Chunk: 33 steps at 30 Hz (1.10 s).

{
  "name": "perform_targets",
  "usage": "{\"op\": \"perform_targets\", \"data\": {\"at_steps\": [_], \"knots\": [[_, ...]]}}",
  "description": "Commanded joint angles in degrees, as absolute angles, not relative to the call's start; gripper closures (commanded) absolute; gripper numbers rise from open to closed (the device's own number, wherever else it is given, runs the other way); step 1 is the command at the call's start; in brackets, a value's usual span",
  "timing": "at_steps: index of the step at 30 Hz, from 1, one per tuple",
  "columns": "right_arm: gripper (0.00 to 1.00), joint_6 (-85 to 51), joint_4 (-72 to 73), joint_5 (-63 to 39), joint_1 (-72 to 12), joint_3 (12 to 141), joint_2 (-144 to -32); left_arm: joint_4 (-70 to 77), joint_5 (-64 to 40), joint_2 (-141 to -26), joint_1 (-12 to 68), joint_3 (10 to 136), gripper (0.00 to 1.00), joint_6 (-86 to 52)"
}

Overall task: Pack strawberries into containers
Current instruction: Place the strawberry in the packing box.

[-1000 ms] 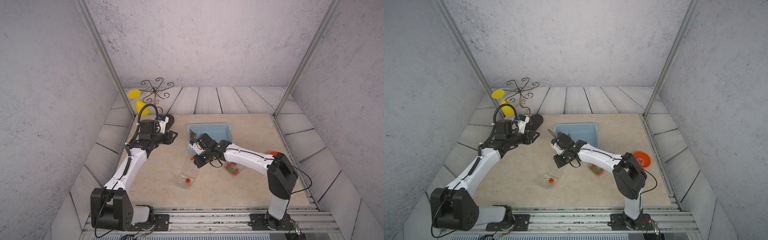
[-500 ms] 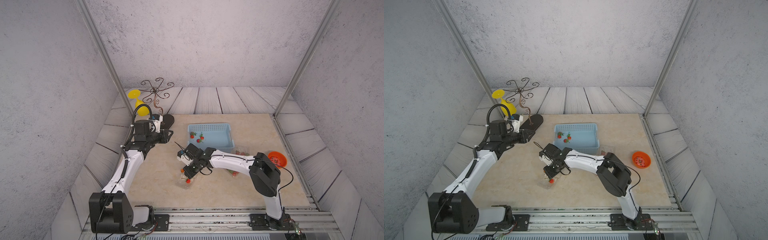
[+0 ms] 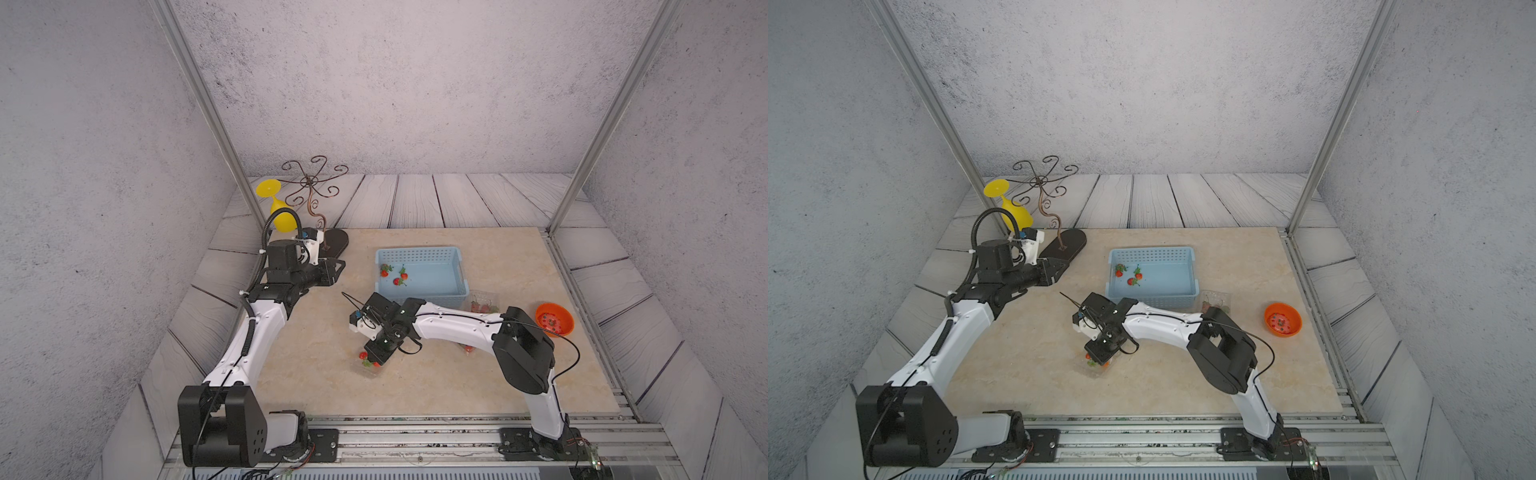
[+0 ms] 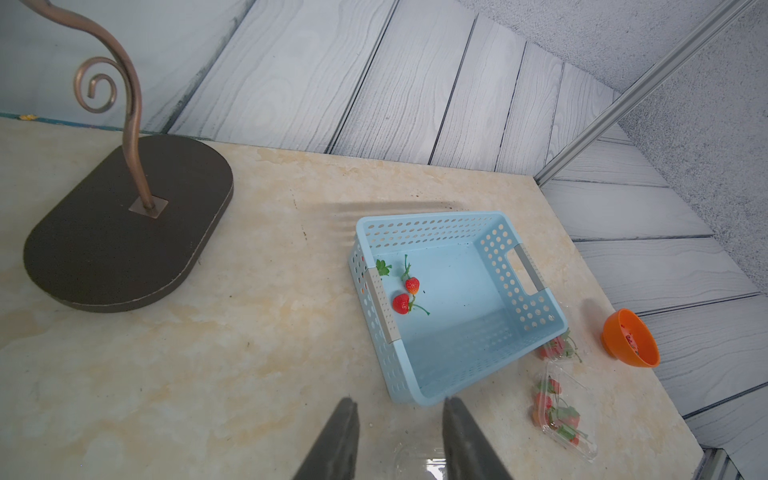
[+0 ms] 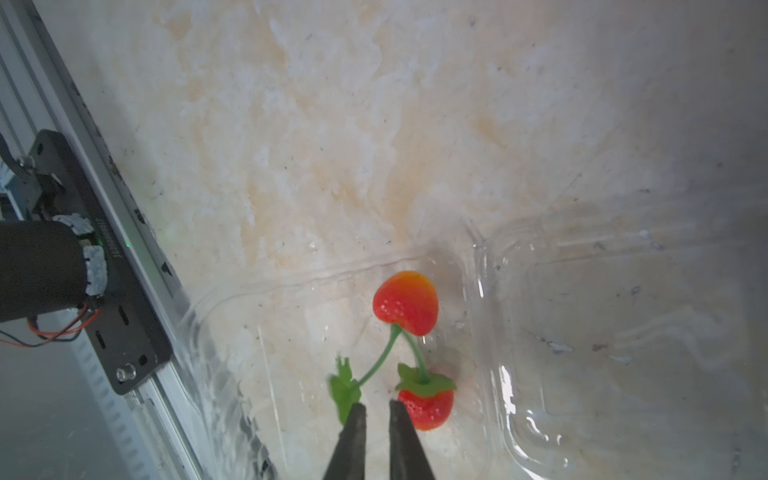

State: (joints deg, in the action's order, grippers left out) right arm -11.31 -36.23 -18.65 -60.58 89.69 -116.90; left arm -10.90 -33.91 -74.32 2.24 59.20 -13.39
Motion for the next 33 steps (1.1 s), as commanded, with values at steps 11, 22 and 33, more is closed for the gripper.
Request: {"op": "perform_targets", "data": {"at_steps": [11,22,33], "knots": [[0.67,-11.25,-38.23,-12.35,-51.77,97.55,-113.00,-9.69,-35.13,-74.39,1.65,58.31,0.62,-13.98],[0.52,-15.53,-42.88,-8.44,-35.08,121.75,-133.19,-10.89,-34.12,-75.61,3.68,58.55,0.62,-12.88],[0.47,-15.27,-47.17,-8.54,-31.22,136.52,-147.48,-13.47,-31.52,-76.59,6.63,59.40,0.62,-10.45]]}}
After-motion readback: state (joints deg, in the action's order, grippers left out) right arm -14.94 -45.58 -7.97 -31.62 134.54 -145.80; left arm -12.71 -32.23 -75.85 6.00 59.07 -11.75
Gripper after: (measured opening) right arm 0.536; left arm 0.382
